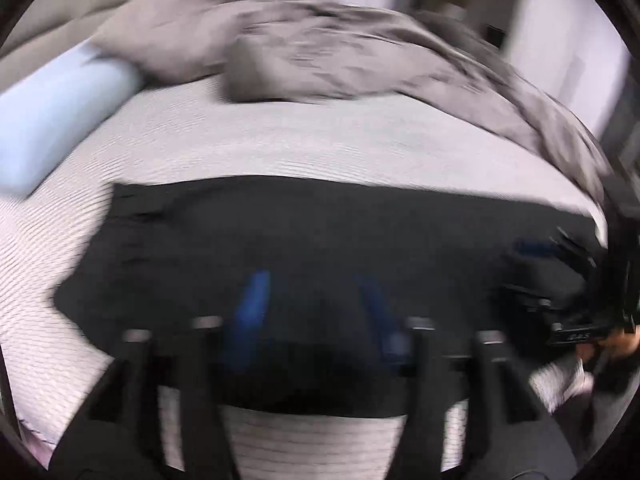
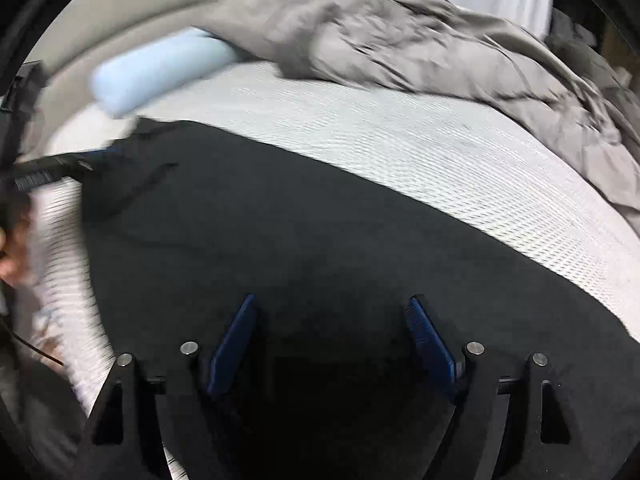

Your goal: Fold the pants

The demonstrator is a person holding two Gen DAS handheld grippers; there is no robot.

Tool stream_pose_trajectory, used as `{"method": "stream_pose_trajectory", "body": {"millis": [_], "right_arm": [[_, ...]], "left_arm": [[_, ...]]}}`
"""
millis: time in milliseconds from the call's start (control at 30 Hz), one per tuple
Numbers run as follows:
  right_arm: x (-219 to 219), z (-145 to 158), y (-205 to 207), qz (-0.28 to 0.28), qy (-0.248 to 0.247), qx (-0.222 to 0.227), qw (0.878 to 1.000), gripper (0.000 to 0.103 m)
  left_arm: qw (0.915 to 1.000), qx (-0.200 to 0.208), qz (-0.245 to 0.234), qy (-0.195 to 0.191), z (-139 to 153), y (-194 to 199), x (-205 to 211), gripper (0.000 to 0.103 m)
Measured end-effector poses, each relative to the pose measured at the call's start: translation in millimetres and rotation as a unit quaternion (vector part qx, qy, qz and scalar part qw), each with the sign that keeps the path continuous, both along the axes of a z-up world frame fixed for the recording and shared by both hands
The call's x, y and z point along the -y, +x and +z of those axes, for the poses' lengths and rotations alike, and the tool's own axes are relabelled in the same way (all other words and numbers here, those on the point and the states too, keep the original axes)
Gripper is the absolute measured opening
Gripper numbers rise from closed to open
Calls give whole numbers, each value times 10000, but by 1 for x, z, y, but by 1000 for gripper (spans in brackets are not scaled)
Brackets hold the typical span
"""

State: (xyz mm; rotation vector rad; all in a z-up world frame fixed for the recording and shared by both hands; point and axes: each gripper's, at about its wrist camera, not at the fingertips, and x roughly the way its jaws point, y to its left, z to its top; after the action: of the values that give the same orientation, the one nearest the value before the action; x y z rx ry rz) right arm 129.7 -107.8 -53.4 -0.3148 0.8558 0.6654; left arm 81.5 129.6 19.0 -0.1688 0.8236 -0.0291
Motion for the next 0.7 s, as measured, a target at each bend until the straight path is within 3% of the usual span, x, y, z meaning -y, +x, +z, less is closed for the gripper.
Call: {"method": "stream_pose_trajectory", "body": {"millis": [33, 100, 167, 200, 267, 333, 400, 467, 500, 567, 700], "right_arm": [[0, 1, -10, 150, 25, 6, 9999, 80], [9, -11, -9, 267, -359, 68, 9990, 80], [45, -22, -19, 86, -800, 154, 9966, 80], [68, -23, -22, -78, -762, 73, 9970, 80], [125, -16, -24, -607, -646, -39, 9961, 80], [182, -13, -29, -1268, -885, 140, 9879, 81], [245, -16, -37, -1895, -950, 130, 9772, 81], [315, -20, -51, -2713, -1090, 165, 9562, 80], [344, -20, -61, -2949, -907, 148, 9511, 75], [384, -19, -71, -2940, 1, -126, 9557, 67], [382, -4, -85, -2912, 32, 128, 9566, 72]], "left_arm": [[9994, -18, -324, -122, -4, 2, 23, 86], [9954, -188, -900, -279, -15, 15, 55, 89], [9930, -468, -1086, -5, -32, 22, 75, 89], [9917, -615, -1109, 209, -40, 23, 83, 89], [9896, -575, -1214, 523, -48, 23, 93, 90], [9894, -552, -1237, 521, -48, 26, 94, 91], [9897, -585, -1208, 491, -46, 23, 93, 91], [9897, -607, -1175, 547, -47, 18, 95, 91], [9900, -611, -1154, 539, -46, 17, 98, 91], [9911, -517, -1031, 661, -36, 5, 102, 89], [9909, 167, -1300, 321, -4, -3, 141, 89]]}}
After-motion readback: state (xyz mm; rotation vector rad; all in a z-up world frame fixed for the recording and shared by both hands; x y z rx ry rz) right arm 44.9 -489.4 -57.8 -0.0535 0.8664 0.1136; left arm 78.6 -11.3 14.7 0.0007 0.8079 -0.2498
